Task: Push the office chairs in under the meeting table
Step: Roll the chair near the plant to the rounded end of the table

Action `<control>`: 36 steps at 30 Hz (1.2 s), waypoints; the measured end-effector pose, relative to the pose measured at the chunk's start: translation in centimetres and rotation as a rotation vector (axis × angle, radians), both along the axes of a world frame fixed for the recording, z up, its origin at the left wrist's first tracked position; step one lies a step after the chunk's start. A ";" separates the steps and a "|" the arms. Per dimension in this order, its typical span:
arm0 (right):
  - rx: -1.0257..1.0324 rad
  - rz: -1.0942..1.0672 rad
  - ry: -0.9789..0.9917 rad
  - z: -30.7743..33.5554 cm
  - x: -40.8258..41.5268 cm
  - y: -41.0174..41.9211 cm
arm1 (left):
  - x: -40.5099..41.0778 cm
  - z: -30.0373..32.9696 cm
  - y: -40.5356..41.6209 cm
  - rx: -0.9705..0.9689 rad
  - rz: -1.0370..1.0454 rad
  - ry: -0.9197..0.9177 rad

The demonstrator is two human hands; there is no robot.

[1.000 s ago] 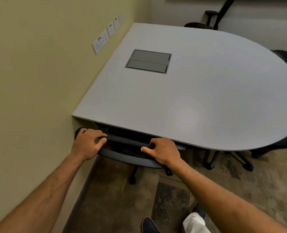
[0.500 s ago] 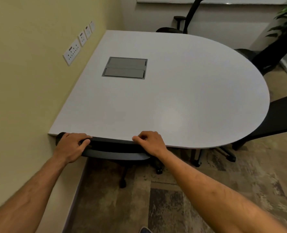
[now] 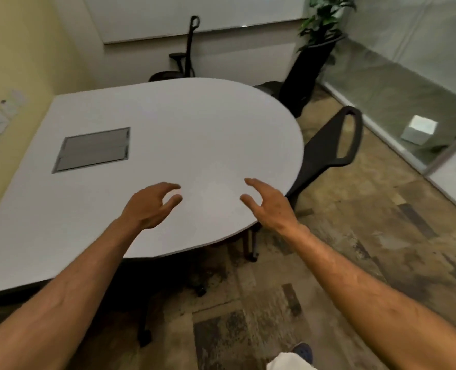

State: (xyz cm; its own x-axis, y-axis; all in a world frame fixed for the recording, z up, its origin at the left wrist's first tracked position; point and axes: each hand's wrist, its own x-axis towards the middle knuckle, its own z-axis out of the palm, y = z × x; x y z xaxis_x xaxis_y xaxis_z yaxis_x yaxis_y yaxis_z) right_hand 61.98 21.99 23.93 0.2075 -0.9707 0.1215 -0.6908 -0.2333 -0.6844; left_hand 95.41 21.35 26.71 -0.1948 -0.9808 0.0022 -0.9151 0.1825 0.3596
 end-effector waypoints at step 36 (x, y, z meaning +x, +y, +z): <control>-0.216 -0.420 0.258 3.5 -76.4 -36.0 | -87.8 -0.3 -49.3 -0.233 -0.433 0.226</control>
